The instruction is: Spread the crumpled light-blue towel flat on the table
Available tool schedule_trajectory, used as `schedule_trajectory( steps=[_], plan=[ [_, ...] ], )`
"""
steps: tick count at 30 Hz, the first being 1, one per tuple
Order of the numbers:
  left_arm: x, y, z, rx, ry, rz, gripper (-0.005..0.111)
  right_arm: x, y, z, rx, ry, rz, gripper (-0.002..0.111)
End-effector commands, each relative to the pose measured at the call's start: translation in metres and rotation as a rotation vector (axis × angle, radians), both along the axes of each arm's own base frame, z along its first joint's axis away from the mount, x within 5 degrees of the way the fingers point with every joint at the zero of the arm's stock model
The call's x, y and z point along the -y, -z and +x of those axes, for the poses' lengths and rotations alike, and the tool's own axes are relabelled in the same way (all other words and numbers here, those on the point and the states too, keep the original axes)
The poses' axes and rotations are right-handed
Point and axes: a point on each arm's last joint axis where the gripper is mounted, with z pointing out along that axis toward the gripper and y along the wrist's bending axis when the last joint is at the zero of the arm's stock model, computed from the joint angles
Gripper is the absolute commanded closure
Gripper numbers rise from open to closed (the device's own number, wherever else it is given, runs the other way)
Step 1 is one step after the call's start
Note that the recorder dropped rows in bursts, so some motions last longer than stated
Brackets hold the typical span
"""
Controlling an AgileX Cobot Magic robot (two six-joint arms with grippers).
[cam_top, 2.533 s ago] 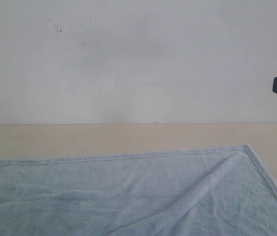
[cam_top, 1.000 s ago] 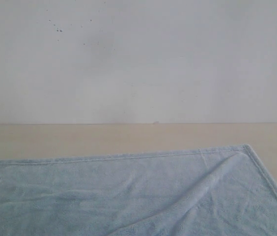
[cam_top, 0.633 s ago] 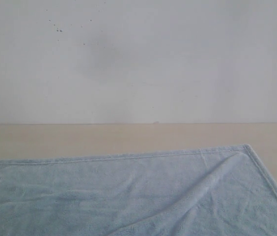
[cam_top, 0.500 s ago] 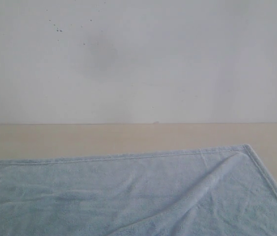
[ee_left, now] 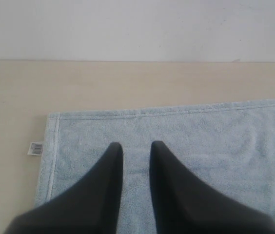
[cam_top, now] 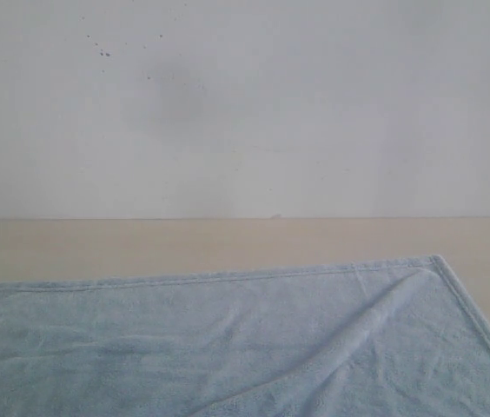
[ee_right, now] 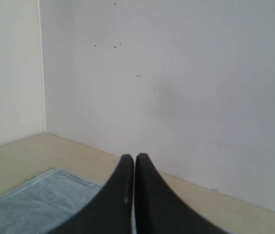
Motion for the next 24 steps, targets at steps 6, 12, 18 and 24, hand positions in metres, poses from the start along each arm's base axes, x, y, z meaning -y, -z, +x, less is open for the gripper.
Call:
schedule_trajectory(
  steps=[6, 12, 18, 24],
  plan=[
    [0.001, 0.000, -0.001, 0.002, 0.001, -0.018, 0.086, 0.017, 0.020, 0.011, -0.284, 0.216, 0.067, 0.107],
    [0.001, 0.000, -0.001, 0.002, 0.001, -0.018, 0.086, 0.029, 0.028, 0.015, -0.251, 0.359, -0.027, 0.107],
    [0.001, 0.000, -0.001, 0.002, 0.001, -0.018, 0.086, 0.033, 0.061, 0.007, -0.085, 0.377, -0.043, 0.107],
    [0.001, 0.000, -0.001, 0.002, 0.001, -0.018, 0.086, 0.033, 0.101, 0.007, -0.112, 0.380, -0.132, 0.107]
  ],
)
